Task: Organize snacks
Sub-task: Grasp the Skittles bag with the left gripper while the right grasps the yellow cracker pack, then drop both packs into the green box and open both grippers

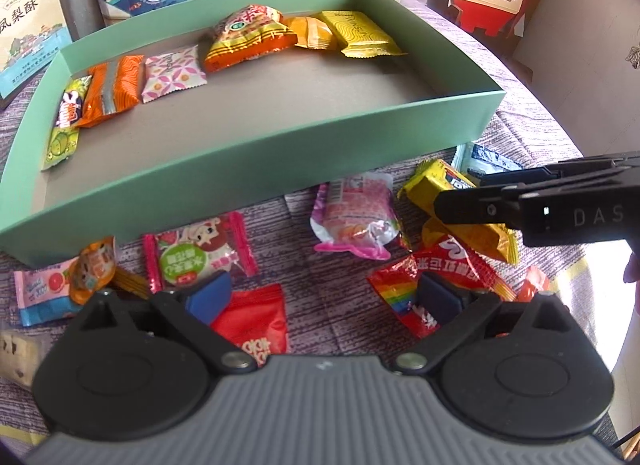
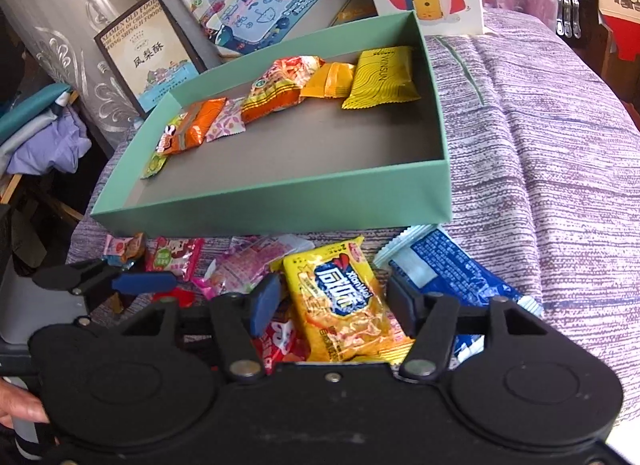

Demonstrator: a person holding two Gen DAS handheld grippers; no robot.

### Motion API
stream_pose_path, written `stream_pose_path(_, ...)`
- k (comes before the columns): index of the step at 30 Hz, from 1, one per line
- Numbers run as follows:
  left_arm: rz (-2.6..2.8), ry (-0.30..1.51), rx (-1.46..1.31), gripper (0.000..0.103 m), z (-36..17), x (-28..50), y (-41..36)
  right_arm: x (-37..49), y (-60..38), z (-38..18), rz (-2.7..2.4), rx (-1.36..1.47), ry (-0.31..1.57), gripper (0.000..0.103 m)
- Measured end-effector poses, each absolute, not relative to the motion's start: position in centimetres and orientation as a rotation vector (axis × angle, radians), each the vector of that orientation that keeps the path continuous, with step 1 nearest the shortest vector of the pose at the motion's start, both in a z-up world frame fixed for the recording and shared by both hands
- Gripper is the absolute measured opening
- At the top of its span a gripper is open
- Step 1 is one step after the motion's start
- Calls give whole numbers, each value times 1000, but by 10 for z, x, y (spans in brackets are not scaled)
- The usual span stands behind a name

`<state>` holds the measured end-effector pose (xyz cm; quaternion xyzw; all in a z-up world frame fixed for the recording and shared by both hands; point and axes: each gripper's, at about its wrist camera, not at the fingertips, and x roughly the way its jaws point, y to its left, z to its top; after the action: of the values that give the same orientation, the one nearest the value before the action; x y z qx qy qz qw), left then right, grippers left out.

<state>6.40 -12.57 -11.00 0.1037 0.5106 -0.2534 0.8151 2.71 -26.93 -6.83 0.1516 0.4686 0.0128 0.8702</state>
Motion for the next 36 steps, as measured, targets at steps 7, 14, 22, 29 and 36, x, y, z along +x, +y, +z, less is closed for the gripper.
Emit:
stream_pose_path(7, -597, 1092, 182, 101, -100, 55, -123, 33, -265, -77, 19, 318, 1008, 47)
stream_pose_path(14, -736, 1059, 263, 101, -94, 38, -157, 15, -292, -66, 3, 472, 959, 47)
stream_pose_path(22, -798, 1089, 312, 69, -108, 31, -179, -5, -307, -64, -24, 518, 929, 47)
stream_pose_path(29, -741, 1111, 224, 63, -100, 24, -151, -8, -303, -64, -29, 527, 919, 47)
stream_pose_path(36, -726, 1044, 94, 63, -57, 33, -123, -6, -304, -36, 6, 520, 878, 47)
